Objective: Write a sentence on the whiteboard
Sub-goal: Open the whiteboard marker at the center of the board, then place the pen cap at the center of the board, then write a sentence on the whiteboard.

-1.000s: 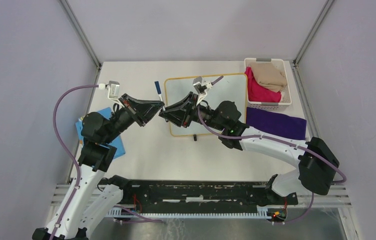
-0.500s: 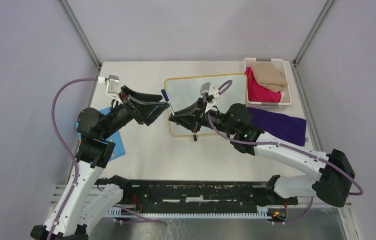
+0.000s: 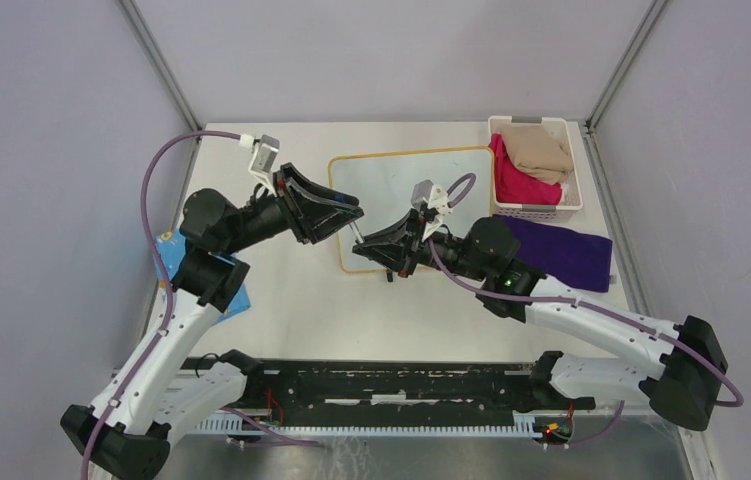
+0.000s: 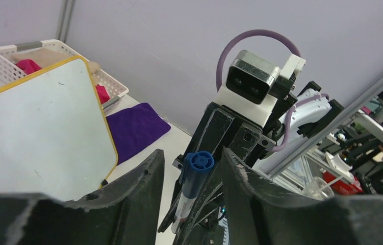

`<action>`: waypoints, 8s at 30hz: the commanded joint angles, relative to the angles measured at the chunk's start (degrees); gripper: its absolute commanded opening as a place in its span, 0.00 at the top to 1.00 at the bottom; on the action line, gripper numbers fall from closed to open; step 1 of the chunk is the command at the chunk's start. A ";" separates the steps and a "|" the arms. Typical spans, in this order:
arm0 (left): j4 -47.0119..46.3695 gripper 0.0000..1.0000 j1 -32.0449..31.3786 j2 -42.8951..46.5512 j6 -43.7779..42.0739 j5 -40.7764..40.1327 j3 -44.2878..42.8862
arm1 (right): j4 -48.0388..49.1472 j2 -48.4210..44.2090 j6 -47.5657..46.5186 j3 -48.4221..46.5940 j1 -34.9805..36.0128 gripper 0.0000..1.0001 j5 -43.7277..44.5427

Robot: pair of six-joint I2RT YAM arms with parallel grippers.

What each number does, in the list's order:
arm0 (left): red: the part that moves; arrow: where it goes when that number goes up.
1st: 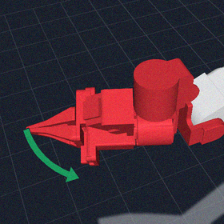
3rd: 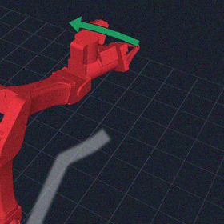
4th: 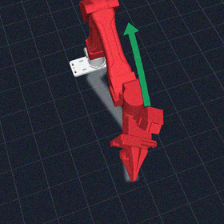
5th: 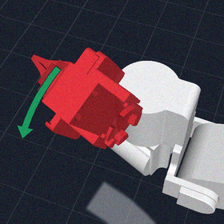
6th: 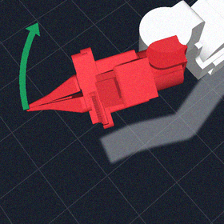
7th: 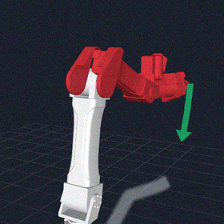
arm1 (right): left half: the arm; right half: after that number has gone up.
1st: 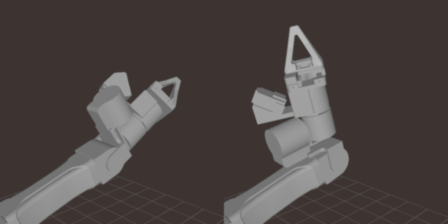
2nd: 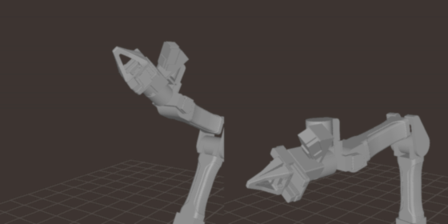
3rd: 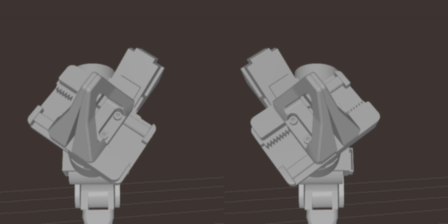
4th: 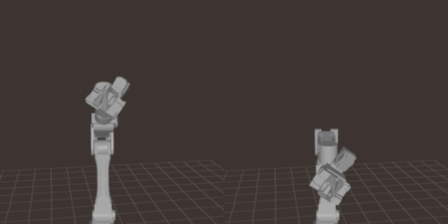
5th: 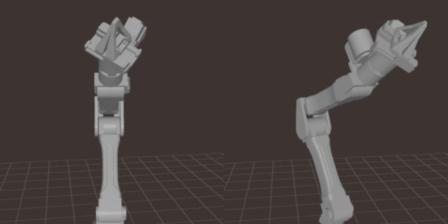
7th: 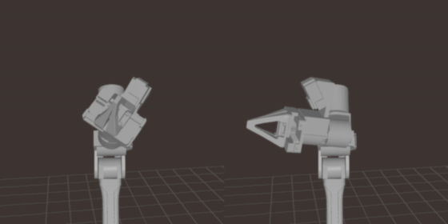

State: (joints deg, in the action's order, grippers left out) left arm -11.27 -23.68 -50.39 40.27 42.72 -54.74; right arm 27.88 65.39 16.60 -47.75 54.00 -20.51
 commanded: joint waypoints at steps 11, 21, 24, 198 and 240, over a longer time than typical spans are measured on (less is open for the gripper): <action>0.48 0.90 -3.72 0.56 -7.20 -1.03 -3.00 | 0.69 -2.83 -2.19 1.24 0.27 1.00 0.74; 0.54 0.98 -3.65 1.33 -6.48 -0.29 -2.49 | 4.11 -3.24 3.37 0.55 -0.57 0.31 -0.15; 0.50 0.98 -3.77 1.51 -6.07 0.74 -2.48 | 5.74 -1.91 6.06 -1.56 -1.16 0.26 -2.23; 36.39 0.48 10.50 -34.43 -9.99 -50.67 0.24 | -16.89 -25.53 -7.30 15.65 -6.71 1.00 29.66; -3.46 0.15 -9.22 -4.29 -9.60 8.12 3.10 | -27.77 -15.34 -8.57 -1.48 -6.73 1.00 -11.85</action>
State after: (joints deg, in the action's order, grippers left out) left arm -13.61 -32.34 -54.52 29.52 47.16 -47.29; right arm 0.19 51.57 8.71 -46.39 47.44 -28.97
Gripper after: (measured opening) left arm 0.883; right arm 0.153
